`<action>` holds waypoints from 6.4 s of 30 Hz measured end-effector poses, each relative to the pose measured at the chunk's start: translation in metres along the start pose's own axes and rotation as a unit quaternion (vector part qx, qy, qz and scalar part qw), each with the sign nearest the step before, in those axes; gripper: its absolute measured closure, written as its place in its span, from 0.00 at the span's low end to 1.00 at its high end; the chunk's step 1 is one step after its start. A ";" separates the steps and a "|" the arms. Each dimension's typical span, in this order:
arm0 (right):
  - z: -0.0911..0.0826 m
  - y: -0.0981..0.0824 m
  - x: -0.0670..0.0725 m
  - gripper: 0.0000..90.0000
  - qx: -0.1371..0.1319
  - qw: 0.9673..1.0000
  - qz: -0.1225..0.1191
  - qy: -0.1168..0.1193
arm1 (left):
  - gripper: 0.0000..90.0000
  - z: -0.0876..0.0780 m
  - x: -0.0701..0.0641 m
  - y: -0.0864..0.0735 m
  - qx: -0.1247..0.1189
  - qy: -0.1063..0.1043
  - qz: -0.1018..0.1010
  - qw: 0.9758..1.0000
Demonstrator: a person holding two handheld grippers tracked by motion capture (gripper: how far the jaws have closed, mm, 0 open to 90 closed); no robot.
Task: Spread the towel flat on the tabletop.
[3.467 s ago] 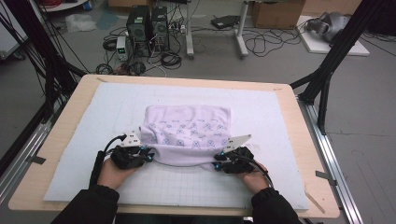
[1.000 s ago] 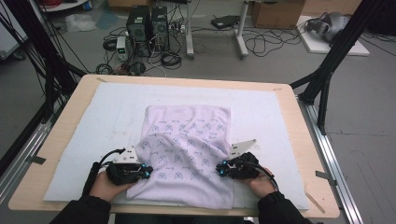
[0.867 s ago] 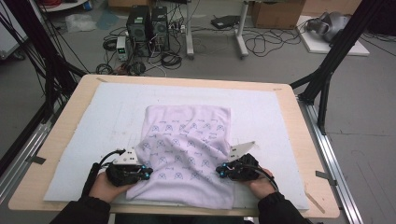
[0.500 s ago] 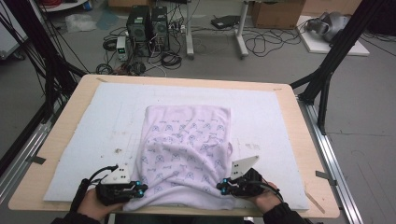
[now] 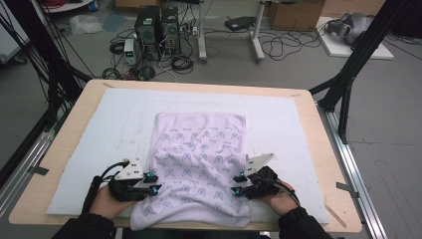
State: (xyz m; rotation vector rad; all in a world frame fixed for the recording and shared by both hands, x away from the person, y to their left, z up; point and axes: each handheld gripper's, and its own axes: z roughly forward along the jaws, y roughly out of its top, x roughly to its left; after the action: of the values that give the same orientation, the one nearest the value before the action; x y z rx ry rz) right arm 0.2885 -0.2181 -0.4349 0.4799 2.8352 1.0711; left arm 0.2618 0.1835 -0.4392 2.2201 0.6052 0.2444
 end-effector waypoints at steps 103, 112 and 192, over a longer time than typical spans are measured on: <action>-0.002 -0.002 0.004 1.00 -0.016 0.999 0.005 0.032 | 0.97 -0.015 0.005 -0.010 -0.004 0.016 -0.030 0.999; -0.051 -0.030 0.018 0.99 -0.057 0.998 0.026 0.007 | 0.77 -0.054 0.015 -0.030 -0.024 0.036 -0.062 0.997; -0.014 -0.016 -0.005 0.97 -0.011 0.999 0.035 -0.001 | 0.97 -0.019 0.036 -0.006 0.003 0.079 -0.088 0.993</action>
State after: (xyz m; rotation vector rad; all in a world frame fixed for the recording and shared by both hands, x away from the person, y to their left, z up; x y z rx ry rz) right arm 0.2864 -0.2399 -0.4350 0.5828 2.8213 1.1107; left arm 0.2841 0.2171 -0.4316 2.1504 0.8831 0.3307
